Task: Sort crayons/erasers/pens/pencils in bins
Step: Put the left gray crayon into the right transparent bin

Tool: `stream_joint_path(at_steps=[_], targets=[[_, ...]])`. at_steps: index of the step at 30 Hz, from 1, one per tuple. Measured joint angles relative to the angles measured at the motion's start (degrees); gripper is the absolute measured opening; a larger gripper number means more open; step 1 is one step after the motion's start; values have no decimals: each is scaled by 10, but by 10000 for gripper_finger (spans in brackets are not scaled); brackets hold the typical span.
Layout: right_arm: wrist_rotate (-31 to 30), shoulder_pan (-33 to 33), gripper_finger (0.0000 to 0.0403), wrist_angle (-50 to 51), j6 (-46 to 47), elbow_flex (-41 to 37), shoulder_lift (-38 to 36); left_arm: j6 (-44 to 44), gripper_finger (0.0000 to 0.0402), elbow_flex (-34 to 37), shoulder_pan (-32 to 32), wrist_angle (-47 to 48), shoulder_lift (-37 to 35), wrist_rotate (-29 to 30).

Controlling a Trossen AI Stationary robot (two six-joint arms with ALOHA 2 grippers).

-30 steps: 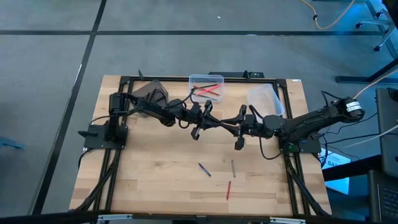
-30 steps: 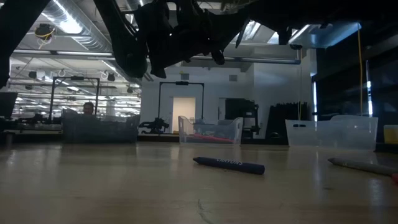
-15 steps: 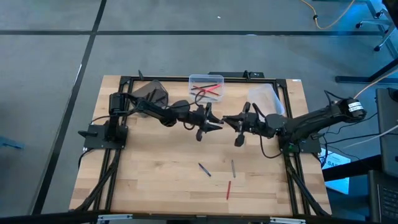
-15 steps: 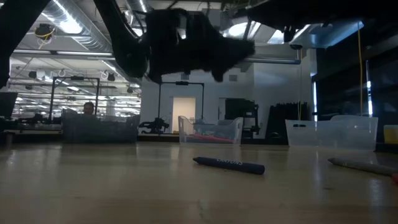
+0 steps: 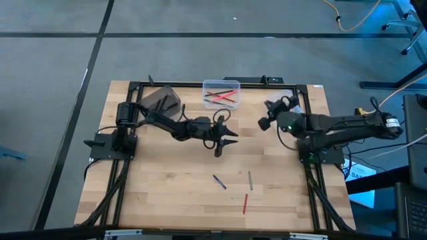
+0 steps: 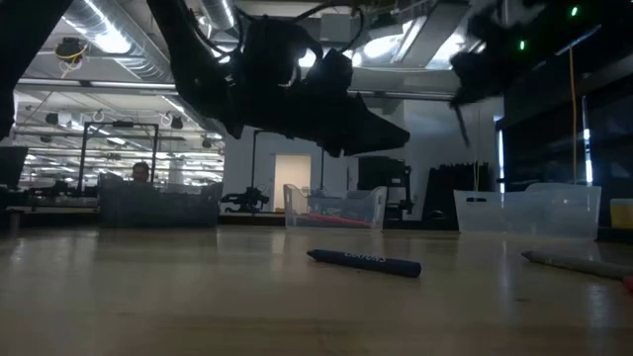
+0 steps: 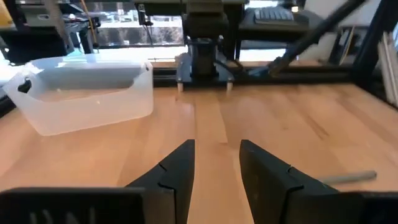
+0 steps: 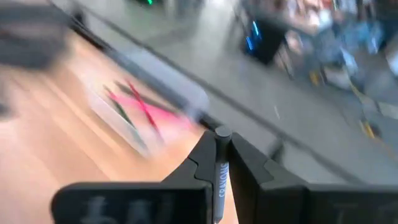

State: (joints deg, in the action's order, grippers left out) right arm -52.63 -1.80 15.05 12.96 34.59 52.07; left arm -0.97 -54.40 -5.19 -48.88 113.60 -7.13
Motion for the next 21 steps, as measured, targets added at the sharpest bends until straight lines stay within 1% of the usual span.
stream_joint_path(at_steps=[2, 6, 10, 18, 21], targets=[[20, -40, 25, 70, 52, 3, 0, -13, 119, 0, 14, 15, 0, 21], [71, -109, 25, 163, 124, 3, 0, -37, 119, 0, 38, 42, 0, 59], [113, -151, 25, 178, 138, -14, 0, -51, 119, 0, 53, 61, 0, 96], [142, -216, 25, 186, 136, -42, 19, -52, 119, 0, 61, 75, 0, 99], [153, -233, 34, 190, 138, -52, 31, -53, 119, 0, 64, 76, 0, 96]])
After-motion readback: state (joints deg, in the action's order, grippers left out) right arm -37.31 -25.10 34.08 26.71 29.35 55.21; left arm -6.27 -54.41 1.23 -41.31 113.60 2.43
